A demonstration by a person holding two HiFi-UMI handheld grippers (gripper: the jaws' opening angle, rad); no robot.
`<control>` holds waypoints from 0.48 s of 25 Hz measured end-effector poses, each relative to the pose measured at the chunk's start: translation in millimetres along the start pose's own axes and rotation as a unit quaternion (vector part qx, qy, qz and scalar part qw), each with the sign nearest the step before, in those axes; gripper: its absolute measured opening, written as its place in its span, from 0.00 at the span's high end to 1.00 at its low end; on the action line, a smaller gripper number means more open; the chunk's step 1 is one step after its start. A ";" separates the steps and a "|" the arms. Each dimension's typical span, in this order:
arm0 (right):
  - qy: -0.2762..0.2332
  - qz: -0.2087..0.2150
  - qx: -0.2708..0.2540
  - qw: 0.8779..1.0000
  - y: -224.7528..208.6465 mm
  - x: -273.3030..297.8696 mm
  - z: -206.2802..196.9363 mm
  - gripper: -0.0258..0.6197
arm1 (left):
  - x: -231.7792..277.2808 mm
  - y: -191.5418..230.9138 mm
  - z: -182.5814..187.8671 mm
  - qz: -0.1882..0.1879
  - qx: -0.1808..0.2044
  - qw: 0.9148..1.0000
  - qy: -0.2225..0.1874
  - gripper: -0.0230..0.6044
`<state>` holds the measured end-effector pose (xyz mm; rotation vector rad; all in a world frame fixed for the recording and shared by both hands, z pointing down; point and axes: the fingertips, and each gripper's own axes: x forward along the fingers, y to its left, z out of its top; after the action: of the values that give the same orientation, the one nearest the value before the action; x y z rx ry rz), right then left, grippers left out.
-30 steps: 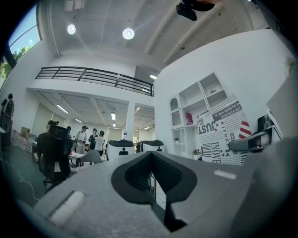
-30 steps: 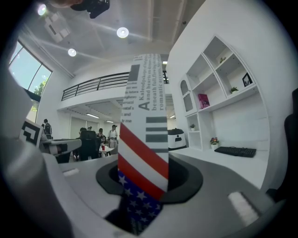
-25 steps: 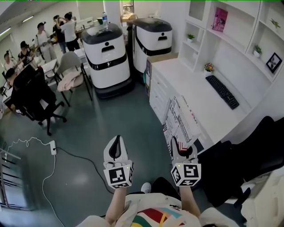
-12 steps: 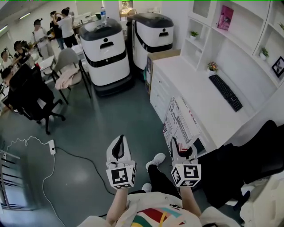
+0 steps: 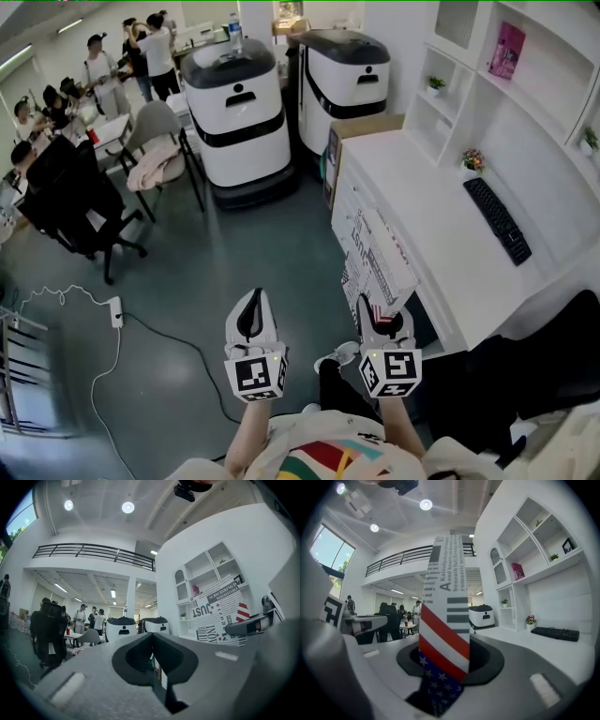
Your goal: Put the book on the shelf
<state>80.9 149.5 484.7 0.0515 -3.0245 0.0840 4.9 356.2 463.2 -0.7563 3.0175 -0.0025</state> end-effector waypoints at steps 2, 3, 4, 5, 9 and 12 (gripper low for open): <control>0.002 0.004 0.000 1.000 -9.1 19.7 2.5 0.72 | 20.9 -0.7 -0.8 0.003 -0.001 1.000 0.001 0.97; 0.004 0.005 0.001 1.000 -14.6 29.4 4.1 0.72 | 31.7 -2.0 -0.6 0.003 -0.002 1.000 0.002 0.97; 0.005 0.005 0.001 1.000 -21.0 38.9 6.3 0.72 | 43.0 -4.1 0.3 0.001 -0.003 1.000 0.003 0.97; 0.006 0.005 0.001 1.000 -28.2 48.2 9.2 0.72 | 55.0 -6.8 1.6 0.000 -0.003 1.000 0.003 0.97; 0.004 0.000 -0.001 1.000 -63.6 85.9 18.3 0.72 | 109.7 -20.9 0.1 -0.006 -0.007 1.000 0.005 0.97; 0.005 -0.012 0.006 1.000 -97.6 115.3 21.3 0.72 | 156.8 -39.3 -7.2 -0.021 -0.014 1.000 0.014 0.97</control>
<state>-32.4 47.3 482.2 0.0873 -3.0136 0.0999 -115.0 247.6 466.2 -0.8301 3.0332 0.0278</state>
